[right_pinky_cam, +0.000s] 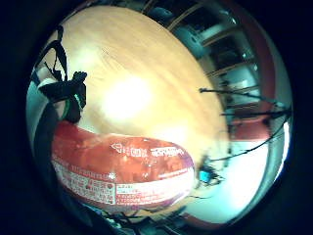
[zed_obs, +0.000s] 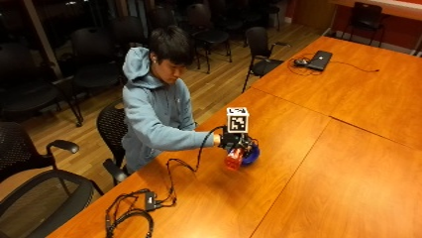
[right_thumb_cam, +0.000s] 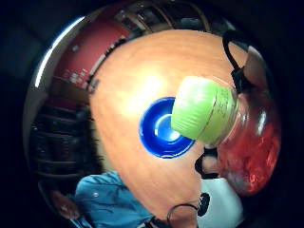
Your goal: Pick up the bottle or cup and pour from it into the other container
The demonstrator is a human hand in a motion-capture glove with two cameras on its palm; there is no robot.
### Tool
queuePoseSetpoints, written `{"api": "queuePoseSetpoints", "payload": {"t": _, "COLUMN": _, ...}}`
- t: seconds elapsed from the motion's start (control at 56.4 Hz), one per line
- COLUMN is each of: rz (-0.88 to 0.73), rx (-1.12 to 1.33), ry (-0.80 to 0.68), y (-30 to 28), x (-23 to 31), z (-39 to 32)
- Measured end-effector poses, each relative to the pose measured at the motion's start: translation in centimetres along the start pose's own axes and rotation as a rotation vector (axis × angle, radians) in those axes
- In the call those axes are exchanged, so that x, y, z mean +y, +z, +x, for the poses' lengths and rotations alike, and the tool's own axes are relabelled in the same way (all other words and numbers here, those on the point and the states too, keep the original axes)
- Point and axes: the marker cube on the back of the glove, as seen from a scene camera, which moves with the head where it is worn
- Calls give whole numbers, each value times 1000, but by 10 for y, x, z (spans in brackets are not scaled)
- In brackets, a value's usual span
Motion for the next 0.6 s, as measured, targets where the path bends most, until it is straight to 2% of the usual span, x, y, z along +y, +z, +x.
{"api": "queuePoseSetpoints", "payload": {"t": 0.177, "rz": -75, "rx": 465, "ry": -47, "y": 1, "x": -23, "z": -79}}
{"api": "queuePoseSetpoints", "payload": {"t": 0.248, "rz": -86, "rx": 554, "ry": -71, "y": 8, "x": -33, "z": -121}}
{"api": "queuePoseSetpoints", "payload": {"t": 0.337, "rz": -132, "rx": 753, "ry": -209, "y": 15, "x": -35, "z": -133}}
{"api": "queuePoseSetpoints", "payload": {"t": 0.408, "rz": -159, "rx": 819, "ry": -219, "y": 14, "x": -37, "z": -132}}
{"api": "queuePoseSetpoints", "payload": {"t": 0.514, "rz": -180, "rx": 796, "ry": -255, "y": 20, "x": -42, "z": -148}}
{"api": "queuePoseSetpoints", "payload": {"t": 0.603, "rz": -195, "rx": 807, "ry": -223, "y": 22, "x": -45, "z": -157}}
